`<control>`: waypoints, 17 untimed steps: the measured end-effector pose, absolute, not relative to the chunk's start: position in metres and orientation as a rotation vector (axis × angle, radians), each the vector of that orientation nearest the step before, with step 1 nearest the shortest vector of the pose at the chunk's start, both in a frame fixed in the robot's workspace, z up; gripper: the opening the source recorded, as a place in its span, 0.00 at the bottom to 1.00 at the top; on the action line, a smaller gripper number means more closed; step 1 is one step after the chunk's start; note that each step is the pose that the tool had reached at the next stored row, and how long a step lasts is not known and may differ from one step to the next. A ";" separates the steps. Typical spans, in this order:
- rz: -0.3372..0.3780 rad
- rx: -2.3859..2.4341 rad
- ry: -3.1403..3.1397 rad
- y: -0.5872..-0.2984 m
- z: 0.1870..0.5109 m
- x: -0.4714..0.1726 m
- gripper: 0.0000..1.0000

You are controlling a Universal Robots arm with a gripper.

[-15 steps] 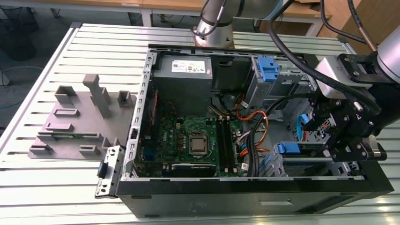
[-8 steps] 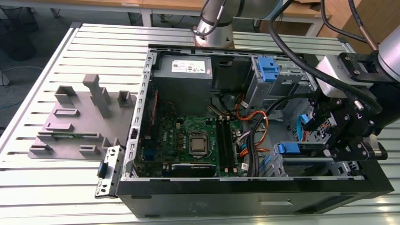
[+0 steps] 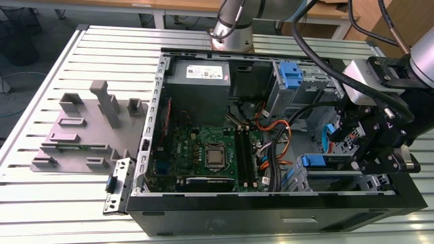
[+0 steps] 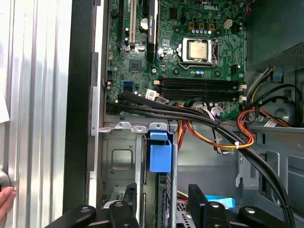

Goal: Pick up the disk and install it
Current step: 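Insert the first disk wire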

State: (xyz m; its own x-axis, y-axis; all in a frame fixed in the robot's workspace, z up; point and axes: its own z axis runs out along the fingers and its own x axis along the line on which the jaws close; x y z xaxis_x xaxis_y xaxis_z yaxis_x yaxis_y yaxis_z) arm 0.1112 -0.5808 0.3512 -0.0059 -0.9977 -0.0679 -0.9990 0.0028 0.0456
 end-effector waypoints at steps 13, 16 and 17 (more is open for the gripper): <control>0.126 -2.203 2.213 -0.577 0.363 0.111 0.55; 0.125 -2.203 2.213 -0.570 0.363 0.111 0.55; 0.126 -2.203 2.213 -0.568 0.363 0.111 0.55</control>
State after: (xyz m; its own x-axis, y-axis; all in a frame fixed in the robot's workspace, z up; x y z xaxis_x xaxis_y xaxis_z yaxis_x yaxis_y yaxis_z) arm 0.1112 -0.5682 0.3626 -0.0059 -0.9977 -0.0681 -0.9990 0.0028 0.0456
